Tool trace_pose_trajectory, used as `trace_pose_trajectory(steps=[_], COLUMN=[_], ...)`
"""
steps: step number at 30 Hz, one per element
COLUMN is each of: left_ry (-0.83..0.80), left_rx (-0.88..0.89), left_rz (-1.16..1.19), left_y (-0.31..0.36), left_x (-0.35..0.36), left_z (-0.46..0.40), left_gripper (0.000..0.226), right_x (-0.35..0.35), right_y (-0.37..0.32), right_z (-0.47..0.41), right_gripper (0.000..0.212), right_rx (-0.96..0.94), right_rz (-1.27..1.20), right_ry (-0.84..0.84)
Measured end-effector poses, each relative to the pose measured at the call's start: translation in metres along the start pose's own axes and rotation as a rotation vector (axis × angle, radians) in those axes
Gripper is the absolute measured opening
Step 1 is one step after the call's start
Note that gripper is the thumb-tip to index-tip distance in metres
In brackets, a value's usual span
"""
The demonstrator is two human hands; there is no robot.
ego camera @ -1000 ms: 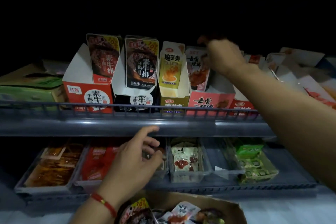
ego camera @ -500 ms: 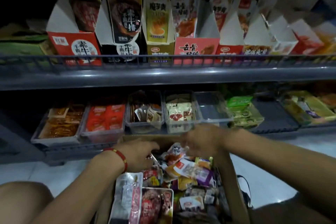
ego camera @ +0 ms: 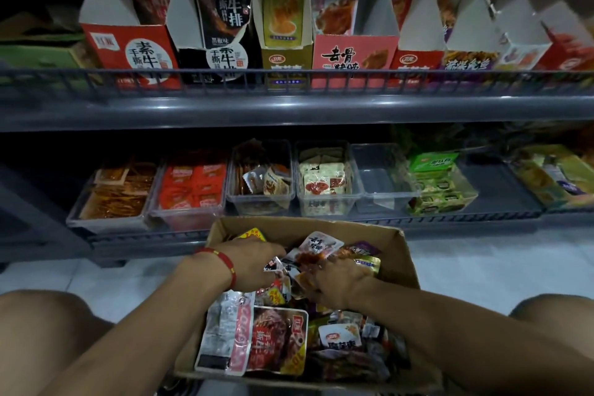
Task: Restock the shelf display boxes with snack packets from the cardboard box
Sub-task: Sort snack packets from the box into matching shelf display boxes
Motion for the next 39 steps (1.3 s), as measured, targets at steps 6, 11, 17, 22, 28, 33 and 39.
trace_pose_trajectory(steps=[6, 11, 17, 22, 28, 33, 39], left_ry=[0.042, 0.136, 0.193, 0.454, 0.67, 0.444, 0.477], left_rx=[-0.002, -0.07, 0.03, 0.07, 0.077, 0.148, 0.26], left_rz=[0.009, 0.083, 1.071, 1.256, 1.358, 1.605, 1.447], left_y=[-0.006, -0.008, 0.017, 0.013, 0.008, 0.047, 0.077], left_x=[-0.005, -0.016, -0.012, -0.036, -0.057, -0.045, -0.051], left_z=[0.004, 0.01, 0.008, 0.011, 0.019, 0.004, -0.002], left_gripper=[0.054, 0.053, 0.031, 0.036, 0.027, 0.034, 0.058], right_x=[-0.003, -0.05, -0.087, -0.091, -0.096, -0.109, -0.11], right_y=[0.019, 0.043, 0.064, 0.101, 0.13, 0.133, 0.14], right_z=[-0.017, 0.018, 0.074, 0.104, 0.13, 0.138, 0.149], right_gripper=[0.036, 0.019, 0.025, 0.023, 0.023, 0.017, 0.017], right_rx=[0.089, 0.033, -0.057, 0.108, 0.158, 0.202, 0.405], right_rz=[-0.224, -0.776, -1.55, -1.746, -1.862, -1.822, -1.626], right_ry=[0.011, 0.074, 0.185, 0.372, 0.52, 0.649, 0.773])
Point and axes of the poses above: each hand's wrist, its own z-axis away from the middle knuckle, its own x-axis out of the palm, y = z × x, the point moved 9 cm from there along -z, towards the middle knuckle, and after that the axes turned 12 degrees about z, right-handed, at the moved point
